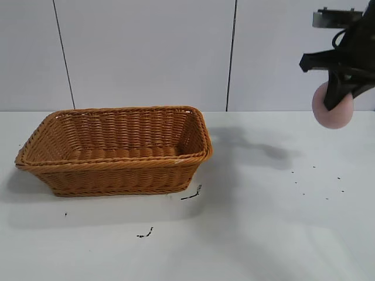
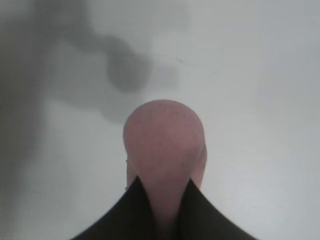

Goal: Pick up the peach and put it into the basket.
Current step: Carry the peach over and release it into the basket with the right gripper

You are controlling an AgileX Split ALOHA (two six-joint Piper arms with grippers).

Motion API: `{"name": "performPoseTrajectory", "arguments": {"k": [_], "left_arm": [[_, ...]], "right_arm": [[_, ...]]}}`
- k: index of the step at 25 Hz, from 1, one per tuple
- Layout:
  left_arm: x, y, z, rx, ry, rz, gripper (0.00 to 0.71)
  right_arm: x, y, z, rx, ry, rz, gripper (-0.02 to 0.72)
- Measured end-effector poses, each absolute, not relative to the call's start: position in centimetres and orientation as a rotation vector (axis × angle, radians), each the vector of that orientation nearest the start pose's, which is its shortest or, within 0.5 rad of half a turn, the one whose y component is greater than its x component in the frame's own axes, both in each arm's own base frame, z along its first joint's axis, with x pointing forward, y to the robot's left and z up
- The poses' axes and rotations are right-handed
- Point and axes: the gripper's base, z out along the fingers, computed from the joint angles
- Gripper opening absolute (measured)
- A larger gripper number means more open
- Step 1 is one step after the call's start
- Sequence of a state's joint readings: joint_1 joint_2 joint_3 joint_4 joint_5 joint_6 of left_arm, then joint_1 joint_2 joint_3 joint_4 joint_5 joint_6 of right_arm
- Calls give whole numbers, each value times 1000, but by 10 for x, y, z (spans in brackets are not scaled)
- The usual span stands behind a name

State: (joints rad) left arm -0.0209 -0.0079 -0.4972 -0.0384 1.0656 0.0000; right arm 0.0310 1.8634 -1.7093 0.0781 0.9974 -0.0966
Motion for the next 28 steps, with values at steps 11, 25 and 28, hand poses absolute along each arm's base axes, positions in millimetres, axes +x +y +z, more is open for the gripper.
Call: {"name": "performPoseTrajectory", "arguments": {"k": [11,25,28], "left_arm": [[-6,-3,276,23,2044,-59,693],[-6,-3,276,23,2044,-59,693],[-6,-3,276,23,2044,-59,693]], "right_arm": [[392,153,337,-545,2499,212,24],[396,290,206,-852,2455,296,24],[405,297,168,-853,2470,285,24]]}}
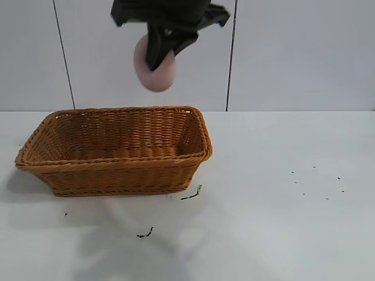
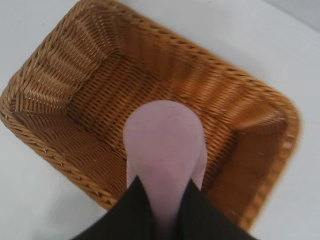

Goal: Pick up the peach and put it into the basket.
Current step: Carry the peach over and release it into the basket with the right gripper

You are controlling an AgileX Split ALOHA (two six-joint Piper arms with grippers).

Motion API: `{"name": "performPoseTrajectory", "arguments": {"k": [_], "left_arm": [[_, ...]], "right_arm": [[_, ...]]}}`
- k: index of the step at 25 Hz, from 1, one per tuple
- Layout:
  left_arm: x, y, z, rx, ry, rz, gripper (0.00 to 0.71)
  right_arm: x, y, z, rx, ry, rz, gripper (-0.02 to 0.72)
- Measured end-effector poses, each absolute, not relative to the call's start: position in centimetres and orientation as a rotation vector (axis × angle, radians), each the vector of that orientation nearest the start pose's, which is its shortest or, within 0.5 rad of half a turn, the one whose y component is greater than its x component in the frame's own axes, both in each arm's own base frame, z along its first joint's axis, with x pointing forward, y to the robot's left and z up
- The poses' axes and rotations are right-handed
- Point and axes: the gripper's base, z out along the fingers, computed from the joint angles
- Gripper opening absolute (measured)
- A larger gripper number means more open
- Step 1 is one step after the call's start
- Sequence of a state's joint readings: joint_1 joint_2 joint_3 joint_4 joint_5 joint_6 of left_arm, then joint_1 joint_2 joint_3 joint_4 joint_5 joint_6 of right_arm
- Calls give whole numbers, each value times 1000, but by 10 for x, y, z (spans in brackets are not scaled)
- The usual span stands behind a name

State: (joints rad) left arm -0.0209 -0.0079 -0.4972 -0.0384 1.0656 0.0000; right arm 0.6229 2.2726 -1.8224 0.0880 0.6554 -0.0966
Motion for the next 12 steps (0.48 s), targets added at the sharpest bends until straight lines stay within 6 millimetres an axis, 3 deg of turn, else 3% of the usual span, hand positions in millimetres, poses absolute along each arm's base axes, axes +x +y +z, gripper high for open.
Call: {"name": "performPoseTrajectory", "arguments": {"k": [3,5,6,10,12], "left_arm": [[-6,-3,276,23,2044,-59,693],[-6,-3,276,23,2044,-59,693],[-6,-3,276,23,2044,-59,693],[-6,-3,276,23,2044,-59,693],[-6,-3,276,23,2044,-59,693]], "right_arm": [[406,298,145,-866,2508,270,29],[406,298,143,-867,2512,268,92],[407,298,143,-865,2507,270,164],[408,298,148,-859,2482,272,563],[408,298,150,-865,2478,267,644]]}}
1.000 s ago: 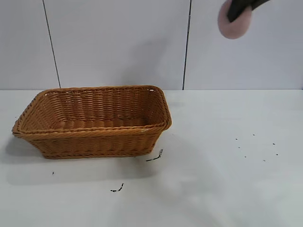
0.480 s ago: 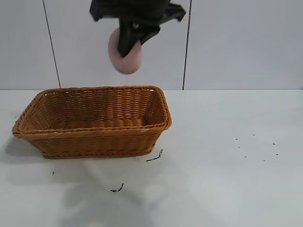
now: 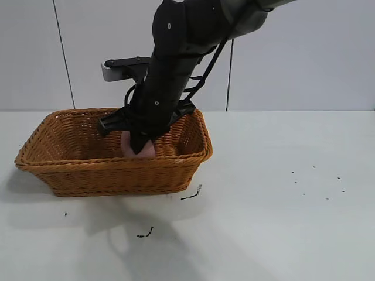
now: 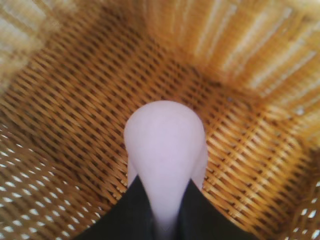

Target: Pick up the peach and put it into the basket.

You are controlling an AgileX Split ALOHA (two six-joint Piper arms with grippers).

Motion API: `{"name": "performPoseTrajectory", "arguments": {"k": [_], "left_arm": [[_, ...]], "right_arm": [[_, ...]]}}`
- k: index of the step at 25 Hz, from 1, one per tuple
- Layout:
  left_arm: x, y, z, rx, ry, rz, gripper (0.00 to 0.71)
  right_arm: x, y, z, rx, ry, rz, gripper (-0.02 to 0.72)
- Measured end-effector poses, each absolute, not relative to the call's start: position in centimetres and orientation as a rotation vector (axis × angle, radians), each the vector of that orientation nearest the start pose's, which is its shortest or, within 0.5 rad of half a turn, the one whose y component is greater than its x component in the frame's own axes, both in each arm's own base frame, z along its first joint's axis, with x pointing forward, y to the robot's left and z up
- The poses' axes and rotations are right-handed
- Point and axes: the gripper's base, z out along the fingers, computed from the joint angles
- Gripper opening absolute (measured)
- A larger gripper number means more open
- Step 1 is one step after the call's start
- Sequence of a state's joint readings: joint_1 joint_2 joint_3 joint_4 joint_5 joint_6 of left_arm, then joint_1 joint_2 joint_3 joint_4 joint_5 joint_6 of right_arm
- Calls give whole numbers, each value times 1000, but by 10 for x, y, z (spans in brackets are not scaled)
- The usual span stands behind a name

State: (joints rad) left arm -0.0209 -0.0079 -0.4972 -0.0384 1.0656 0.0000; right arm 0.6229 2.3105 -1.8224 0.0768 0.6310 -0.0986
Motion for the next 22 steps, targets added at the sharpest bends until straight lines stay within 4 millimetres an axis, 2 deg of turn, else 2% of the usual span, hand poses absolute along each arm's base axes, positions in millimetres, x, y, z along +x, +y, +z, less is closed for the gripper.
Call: {"name": "performPoseTrajectory", "arguments": {"k": [4,7,9,11,13,16,22], "left_arm": [[-6,-3,276,23,2044,-59,693],[-6,-3,276,23,2044,-59,693],[-6,-3,276,23,2044,-59,693],[-6,-3,276,23,2044,-59,693],[-6,-3,276,23,2044,-59,693],[-6,-3,276,23,2044,-59,693],[-6,-3,276,23,2044,-59,693]], "right_arm": [[404,295,172,-870,2461,265,686],[402,287,209,-829,2414,283,687],[401,277,236,-787,2381,291,687],[405,261,253,-741,2372,285,687],[413,240,263,-685,2383,266,689],[432,195,261,-576,2453,209,695],[462,78,257,-273,2575,95,696]]}}
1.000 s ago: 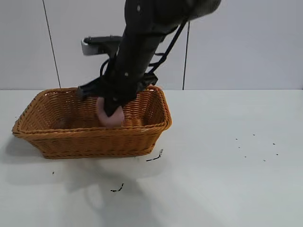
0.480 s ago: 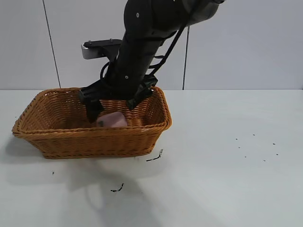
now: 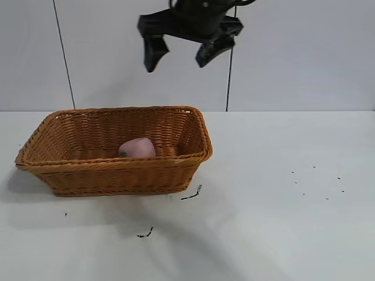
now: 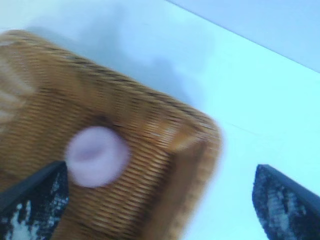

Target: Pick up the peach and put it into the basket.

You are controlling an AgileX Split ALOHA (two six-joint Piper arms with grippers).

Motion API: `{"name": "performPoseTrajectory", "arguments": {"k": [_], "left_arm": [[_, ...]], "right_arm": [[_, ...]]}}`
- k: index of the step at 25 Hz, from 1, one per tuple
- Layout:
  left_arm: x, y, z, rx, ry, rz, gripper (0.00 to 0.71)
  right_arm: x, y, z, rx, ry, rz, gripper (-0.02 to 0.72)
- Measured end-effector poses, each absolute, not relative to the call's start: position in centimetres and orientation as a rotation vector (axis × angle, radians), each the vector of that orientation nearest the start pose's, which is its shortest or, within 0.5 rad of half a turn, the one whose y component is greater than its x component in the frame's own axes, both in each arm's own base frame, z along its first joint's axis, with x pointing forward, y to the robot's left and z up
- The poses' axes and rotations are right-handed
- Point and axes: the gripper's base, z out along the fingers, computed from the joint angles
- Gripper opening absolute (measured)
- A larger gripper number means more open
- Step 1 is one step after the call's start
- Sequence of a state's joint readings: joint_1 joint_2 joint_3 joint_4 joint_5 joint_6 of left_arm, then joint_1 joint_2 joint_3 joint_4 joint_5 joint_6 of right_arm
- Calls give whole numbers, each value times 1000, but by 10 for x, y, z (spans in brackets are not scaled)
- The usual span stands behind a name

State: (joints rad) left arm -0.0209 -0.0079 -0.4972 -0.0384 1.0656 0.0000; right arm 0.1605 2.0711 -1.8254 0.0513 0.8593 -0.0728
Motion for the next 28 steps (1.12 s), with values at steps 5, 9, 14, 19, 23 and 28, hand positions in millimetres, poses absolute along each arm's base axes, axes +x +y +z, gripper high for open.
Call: {"name": "performPoseTrajectory", "arguments": {"k": [5,9,14,19,23,28], "left_arm": [[-6,-3,276,23,2044,-59,693],[-6,-3,276,23,2044,-59,693],[-6,-3,276,23,2044,-59,693],[-6,-3,276,23,2044,-59,693],[-6,-3,276,23,2044,-59,693],[-6,-3,276,23,2044,-59,693]], "right_arm": [[463,8,254,-82,2647,44,696],[458,-10,252,-39,2713,30,696],[451,-3,249,-85,2790,43,696],[443,4,246,-153,2879,55,696],[439,4,245,-167,2928,63,696],[435,4,255,-120,2911,66,696]]}}
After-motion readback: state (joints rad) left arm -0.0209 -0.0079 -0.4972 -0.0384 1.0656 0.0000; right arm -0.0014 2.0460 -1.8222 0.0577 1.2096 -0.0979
